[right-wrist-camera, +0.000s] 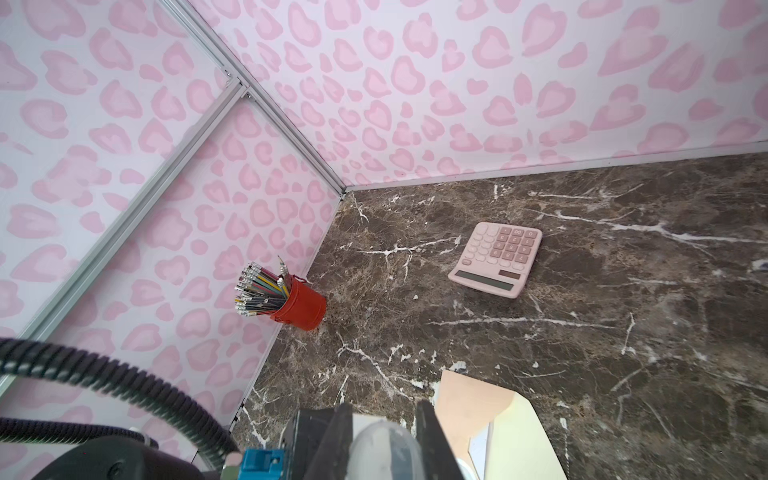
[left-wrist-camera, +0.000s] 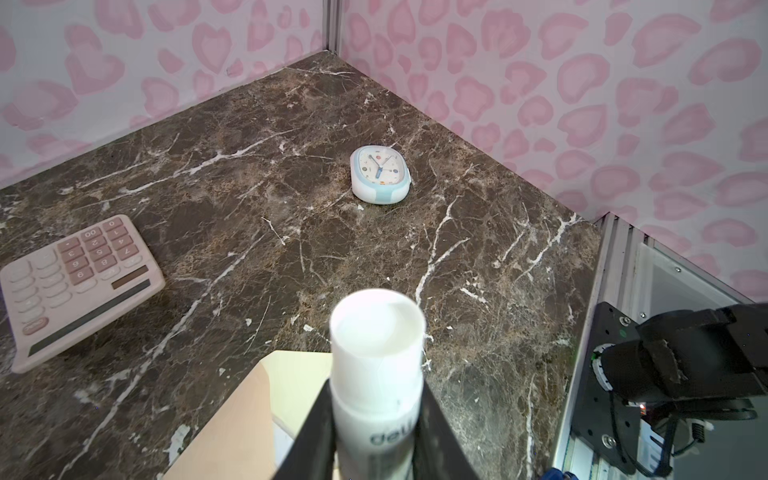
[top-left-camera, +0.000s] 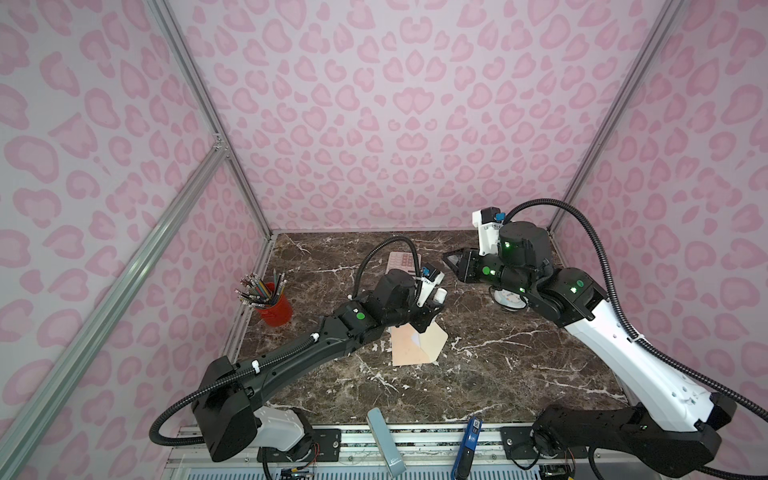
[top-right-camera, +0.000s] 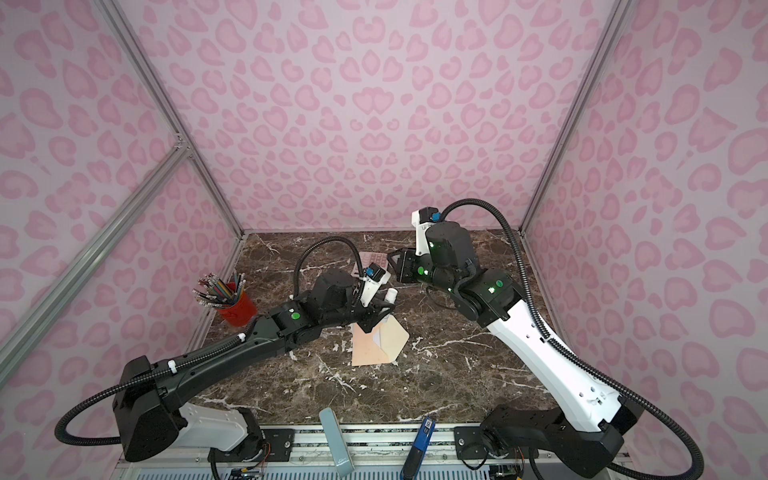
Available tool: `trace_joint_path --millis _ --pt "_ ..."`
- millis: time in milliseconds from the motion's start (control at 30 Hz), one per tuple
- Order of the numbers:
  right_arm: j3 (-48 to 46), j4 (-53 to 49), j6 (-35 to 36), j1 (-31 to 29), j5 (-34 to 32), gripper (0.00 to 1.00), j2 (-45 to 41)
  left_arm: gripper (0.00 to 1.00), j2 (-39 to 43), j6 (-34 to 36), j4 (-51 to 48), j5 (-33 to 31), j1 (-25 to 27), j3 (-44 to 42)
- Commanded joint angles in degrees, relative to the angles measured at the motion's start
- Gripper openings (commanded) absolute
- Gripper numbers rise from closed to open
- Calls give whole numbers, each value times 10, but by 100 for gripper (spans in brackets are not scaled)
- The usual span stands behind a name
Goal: Place the letter into the envelope and seal it
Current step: 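Pull the cap off the glue stick with the right gripper and draw back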
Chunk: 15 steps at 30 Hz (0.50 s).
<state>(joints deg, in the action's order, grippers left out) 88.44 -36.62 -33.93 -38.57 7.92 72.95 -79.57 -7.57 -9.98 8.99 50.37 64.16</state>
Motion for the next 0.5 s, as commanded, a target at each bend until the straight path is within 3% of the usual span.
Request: trace_joint_path --millis 0,167,300,467 --pt "2 5 8 9 -9 14 -3 4 13 0 4 -4 0 2" --pt "-28 -8 38 56 -34 15 -14 5 50 -3 1 -10 0 2" --pt "-130 29 45 113 -33 15 -21 5 91 -5 1 -19 0 -4" --pt "-258 127 47 132 -64 17 -15 5 131 -4 -5 -21 1 -22"
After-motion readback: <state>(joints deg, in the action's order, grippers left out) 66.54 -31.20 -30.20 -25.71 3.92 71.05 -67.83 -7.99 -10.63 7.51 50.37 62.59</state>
